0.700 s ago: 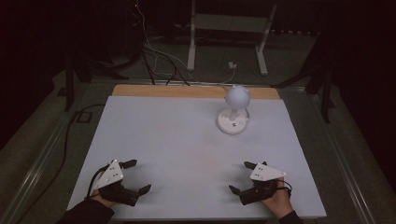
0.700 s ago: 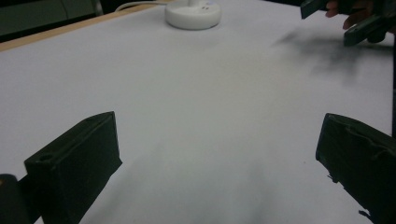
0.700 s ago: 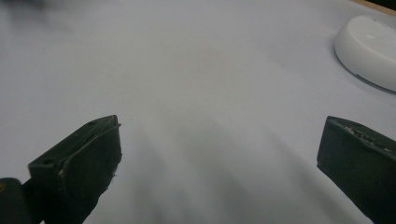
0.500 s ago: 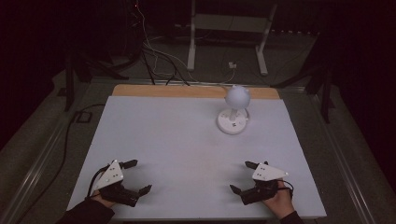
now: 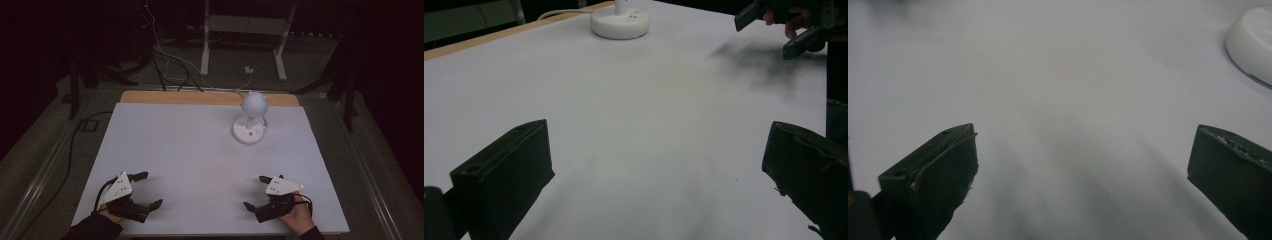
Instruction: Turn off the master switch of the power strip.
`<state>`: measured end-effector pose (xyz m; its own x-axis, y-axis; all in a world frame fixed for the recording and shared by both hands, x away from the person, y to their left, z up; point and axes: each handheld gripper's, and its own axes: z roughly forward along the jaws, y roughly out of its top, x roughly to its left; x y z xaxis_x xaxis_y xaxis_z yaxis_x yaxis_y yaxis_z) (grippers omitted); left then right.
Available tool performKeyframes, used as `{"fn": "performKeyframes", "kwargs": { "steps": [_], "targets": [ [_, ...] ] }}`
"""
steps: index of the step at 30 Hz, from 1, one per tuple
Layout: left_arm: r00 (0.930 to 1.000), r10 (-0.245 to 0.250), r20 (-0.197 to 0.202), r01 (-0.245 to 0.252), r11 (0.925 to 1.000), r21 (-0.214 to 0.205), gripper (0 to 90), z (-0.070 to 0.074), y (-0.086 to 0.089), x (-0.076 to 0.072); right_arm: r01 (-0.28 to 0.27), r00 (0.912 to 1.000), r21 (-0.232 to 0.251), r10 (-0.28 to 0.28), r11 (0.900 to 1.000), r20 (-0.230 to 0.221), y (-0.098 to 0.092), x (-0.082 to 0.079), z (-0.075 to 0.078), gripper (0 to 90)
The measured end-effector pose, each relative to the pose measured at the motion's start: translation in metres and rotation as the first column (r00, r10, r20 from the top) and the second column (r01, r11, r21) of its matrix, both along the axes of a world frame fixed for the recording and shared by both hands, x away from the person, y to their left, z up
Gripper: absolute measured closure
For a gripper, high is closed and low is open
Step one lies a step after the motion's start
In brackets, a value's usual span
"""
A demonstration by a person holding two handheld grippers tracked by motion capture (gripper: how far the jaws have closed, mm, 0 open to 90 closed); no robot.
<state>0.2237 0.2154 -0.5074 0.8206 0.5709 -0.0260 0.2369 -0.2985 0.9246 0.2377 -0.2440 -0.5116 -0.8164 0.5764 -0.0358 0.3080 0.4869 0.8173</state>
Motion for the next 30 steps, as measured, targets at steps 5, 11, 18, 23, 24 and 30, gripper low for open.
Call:
{"fn": "performKeyframes", "kwargs": {
  "steps": [5, 11, 18, 23, 24, 30],
  "targets": [
    [1.0000, -0.002, 0.003, 0.002, 1.0000, -0.006, 0.3, 0.000, 0.000, 0.000, -0.018, 0.9997, 0.026, 0.019, 0.9995, -0.016, 0.004, -0.001, 0.007, 0.0],
    [1.0000, 0.002, 0.003, -0.001, 0.9999, -0.010, 0.3, 0.000, 0.001, 0.000, -0.044, 0.9982, 0.029, 0.045, 0.9986, -0.040, 0.010, -0.002, 0.020, 0.0],
    [1.0000, 0.004, 0.003, -0.004, 0.9998, -0.018, 0.3, 0.000, 0.001, 0.000, -0.060, 0.9975, 0.041, 0.061, 0.9974, -0.037, 0.016, 0.000, 0.038, 0.0],
    [1.0000, 0.002, -0.001, -0.002, 0.9997, -0.023, 0.3, 0.001, 0.001, 0.000, -0.055, 0.9980, 0.046, 0.056, 0.9974, -0.028, 0.018, 0.007, 0.044, 0.0],
    [1.0000, 0.002, -0.001, -0.002, 0.9997, -0.023, 0.2, 0.001, 0.001, 0.000, -0.055, 0.9980, 0.046, 0.056, 0.9974, -0.028, 0.018, 0.007, 0.044, 0.0],
    [1.0000, 0.000, -0.002, 0.000, 0.9996, -0.028, 0.3, 0.001, 0.001, 0.000, -0.051, 0.9983, 0.071, 0.053, 0.9962, -0.024, 0.019, 0.018, 0.055, 0.0]
  ]
}}
